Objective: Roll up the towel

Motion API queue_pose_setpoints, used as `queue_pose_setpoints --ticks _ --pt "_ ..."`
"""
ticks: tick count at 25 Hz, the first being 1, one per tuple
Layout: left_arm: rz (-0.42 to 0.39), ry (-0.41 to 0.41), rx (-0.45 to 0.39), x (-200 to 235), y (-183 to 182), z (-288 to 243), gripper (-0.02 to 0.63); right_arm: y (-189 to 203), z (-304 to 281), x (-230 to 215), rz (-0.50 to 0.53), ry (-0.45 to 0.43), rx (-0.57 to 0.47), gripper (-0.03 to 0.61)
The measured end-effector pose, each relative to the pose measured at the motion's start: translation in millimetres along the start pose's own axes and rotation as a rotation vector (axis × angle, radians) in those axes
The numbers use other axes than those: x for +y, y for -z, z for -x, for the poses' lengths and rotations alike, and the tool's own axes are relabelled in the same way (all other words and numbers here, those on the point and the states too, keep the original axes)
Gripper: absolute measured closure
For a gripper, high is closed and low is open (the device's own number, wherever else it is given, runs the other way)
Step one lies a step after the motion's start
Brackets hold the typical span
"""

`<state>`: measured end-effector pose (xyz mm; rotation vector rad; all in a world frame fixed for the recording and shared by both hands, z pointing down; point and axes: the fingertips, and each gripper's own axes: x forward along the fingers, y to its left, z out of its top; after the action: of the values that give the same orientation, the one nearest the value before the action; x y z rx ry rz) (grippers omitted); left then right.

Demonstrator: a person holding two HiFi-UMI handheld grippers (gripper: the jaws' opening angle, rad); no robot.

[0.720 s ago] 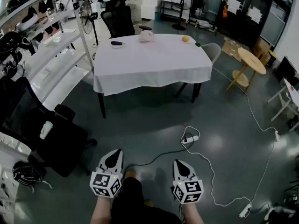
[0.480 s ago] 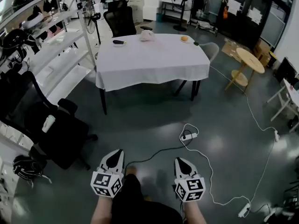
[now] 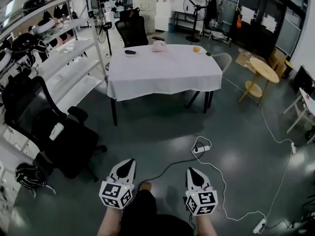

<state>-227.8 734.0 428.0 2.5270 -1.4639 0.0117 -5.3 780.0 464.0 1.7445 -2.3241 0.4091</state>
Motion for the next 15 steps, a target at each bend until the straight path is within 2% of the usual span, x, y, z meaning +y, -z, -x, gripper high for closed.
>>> queue_pose_setpoints --ticks 4,5,7,9,11,15 --pt "0.025 -0.024 -0.018 3.6 3.1 8.9 0.59 8.4 4.7 3.9 -0.015 0.021 0.003 0.573" --pt "0.042 -0.017 -0.018 4.3 4.7 10.9 0.525 11.3 5.7 7.4 -0.021 0.01 0.004 0.565" --pt "0.078 0.004 -0.003 3.9 10.6 14.6 0.36 18.4 6.2 13.4 -0.031 -0.014 0.018 0.333" --pt "0.085 0.009 0.015 4.2 17.6 20.6 0.277 23.6 7.5 17.1 -0.03 -0.015 0.03 0.295" --pt "0.072 0.003 0.03 9.1 22.5 26.7 0.252 26.8 7.0 21.3 -0.022 -0.011 0.033 0.279" --pt "0.076 0.005 0.036 23.8 25.8 25.8 0.245 28.3 -1.6 27.0 -0.018 -0.001 0.034 0.267"
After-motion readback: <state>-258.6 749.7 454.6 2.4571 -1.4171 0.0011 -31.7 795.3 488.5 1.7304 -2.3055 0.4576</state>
